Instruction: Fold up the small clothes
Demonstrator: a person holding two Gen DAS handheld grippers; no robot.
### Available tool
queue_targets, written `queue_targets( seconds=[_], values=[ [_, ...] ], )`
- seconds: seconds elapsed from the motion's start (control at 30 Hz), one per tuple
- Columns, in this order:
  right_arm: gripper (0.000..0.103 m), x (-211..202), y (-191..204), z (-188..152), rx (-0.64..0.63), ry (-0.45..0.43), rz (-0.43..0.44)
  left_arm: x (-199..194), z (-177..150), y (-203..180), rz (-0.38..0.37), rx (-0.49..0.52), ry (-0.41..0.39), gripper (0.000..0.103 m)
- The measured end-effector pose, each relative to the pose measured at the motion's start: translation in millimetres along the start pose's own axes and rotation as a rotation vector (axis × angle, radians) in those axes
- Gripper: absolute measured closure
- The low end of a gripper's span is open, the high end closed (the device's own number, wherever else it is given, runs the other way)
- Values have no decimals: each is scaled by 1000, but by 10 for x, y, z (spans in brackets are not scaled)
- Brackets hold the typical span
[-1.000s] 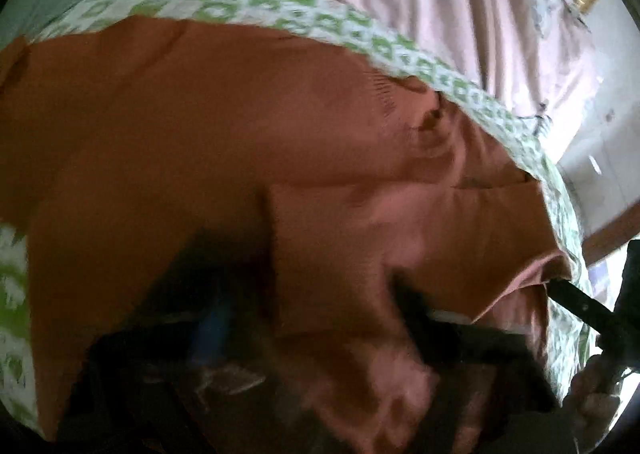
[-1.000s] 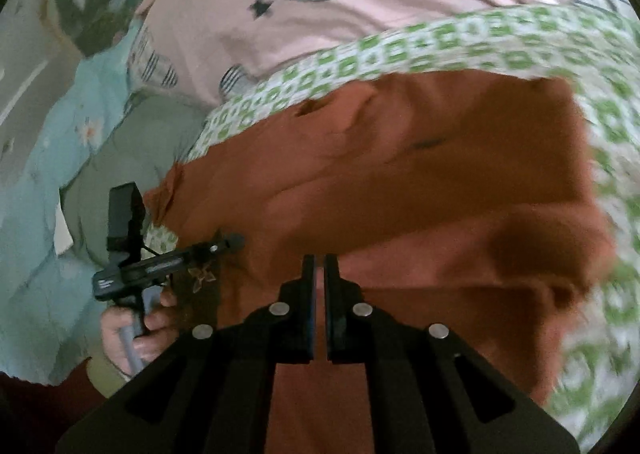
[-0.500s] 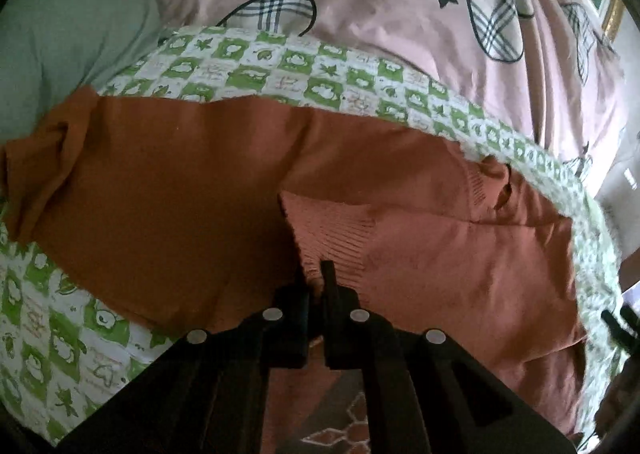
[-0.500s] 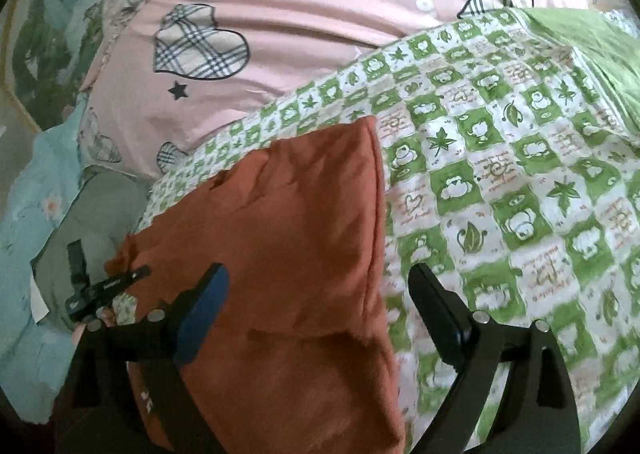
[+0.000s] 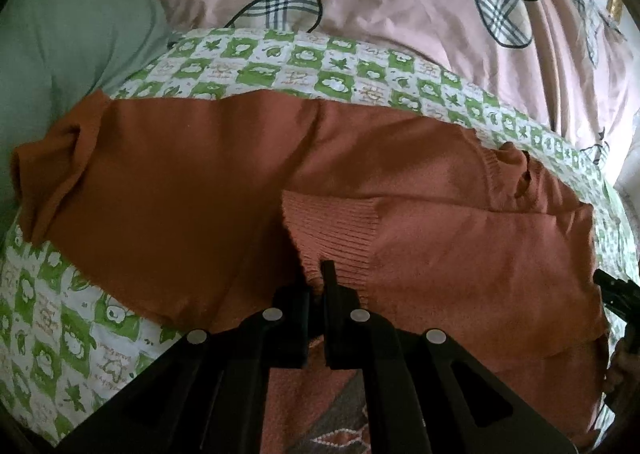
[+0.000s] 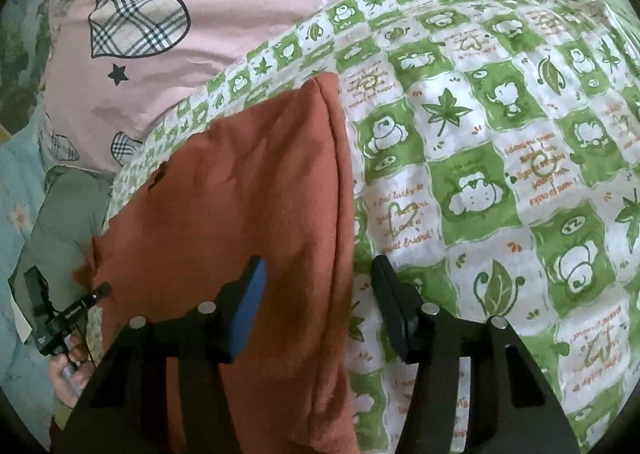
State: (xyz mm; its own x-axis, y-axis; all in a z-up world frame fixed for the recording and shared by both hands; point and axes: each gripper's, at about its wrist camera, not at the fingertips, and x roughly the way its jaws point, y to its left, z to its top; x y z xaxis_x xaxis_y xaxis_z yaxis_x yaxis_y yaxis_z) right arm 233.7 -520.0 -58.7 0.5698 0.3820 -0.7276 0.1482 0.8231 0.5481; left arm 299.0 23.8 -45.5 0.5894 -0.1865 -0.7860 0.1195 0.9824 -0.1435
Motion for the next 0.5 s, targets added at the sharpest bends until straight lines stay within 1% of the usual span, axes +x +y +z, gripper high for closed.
queue_targets(
  seconds=[0.03,0.07,0.1,0.13,0.2,0.23,0.27,0.3,0.37,0.43,0.5],
  values=[
    [65,8,7,-1,-3,3,4,-3,2,-4,-1,-6,0,100],
    [92,41,27,-1,-12,20,19,-18,6,-26,-5,-6,-4,100],
    [92,67,42,-1,-14,33,41,-37,9,-57,-9,0,-5,100],
    [92,41,62,-1,-17,25,53,-78,5,-95,-15,11,-8,100],
    [92,-176,129,27,-54,-37,41,-189,16,-195,-38,43,-26,100],
    [93,-348,168,49,-81,-84,24,-237,17,-241,-57,57,-33,100],
    [93,-444,183,66,-99,-108,12,-270,16,-285,-74,70,-39,100],
    [93,-499,185,83,-113,-119,-3,-277,11,-336,-72,84,-42,100],
    [93,-448,151,101,-128,-104,-51,-199,-13,-434,-53,119,-31,100],
    [93,-281,79,77,-141,-68,-115,-86,-41,-471,-43,126,-11,100],
    [93,-190,-33,47,-114,-47,-125,32,-66,-458,-39,128,12,100]
  ],
)
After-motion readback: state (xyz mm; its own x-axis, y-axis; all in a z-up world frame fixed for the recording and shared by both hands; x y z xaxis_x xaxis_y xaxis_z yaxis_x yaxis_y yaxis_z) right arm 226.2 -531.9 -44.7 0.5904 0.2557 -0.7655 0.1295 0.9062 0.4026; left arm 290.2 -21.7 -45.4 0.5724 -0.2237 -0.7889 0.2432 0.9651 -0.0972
